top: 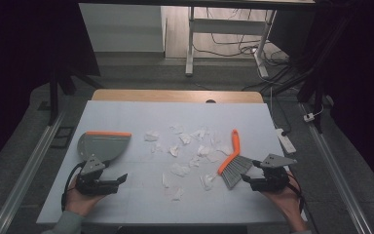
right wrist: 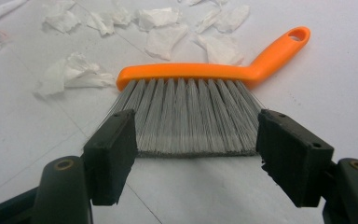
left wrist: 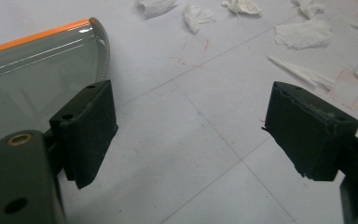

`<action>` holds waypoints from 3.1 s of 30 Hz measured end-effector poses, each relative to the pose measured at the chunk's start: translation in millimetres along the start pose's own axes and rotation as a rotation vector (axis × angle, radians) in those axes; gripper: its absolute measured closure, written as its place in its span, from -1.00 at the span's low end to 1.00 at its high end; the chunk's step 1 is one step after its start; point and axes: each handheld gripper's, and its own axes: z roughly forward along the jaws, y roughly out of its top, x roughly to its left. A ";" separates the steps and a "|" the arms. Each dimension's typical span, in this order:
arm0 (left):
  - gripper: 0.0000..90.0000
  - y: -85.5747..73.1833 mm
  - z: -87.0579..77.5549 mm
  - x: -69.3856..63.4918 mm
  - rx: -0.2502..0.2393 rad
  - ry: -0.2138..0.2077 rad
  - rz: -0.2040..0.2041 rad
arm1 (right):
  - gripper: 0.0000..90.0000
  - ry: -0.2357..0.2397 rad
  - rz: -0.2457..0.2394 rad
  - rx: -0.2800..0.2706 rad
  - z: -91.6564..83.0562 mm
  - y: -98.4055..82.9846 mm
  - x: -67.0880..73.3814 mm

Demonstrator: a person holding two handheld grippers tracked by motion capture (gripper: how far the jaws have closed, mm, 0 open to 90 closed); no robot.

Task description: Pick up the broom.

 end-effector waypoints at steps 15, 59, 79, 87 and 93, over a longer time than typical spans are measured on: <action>-0.59 1.8 0.9 -2.6 0.014 0.007 0.020 | -0.32 -0.043 0.027 -0.004 -3.6 10.2 5.8; -0.62 3.5 6.4 -5.5 0.030 -0.016 0.065 | -0.23 -0.248 0.443 0.610 106.1 104.4 -57.1; -0.67 2.6 5.2 -7.3 0.025 -0.006 0.074 | 0.38 -0.262 0.593 0.684 126.8 99.4 -54.4; -0.66 2.3 4.9 -8.4 0.028 -0.007 0.082 | 0.44 -0.340 0.623 0.697 130.9 102.1 -48.2; -0.66 2.1 5.2 -7.9 0.031 -0.007 0.080 | 0.57 -0.320 0.620 0.675 128.1 100.2 -49.0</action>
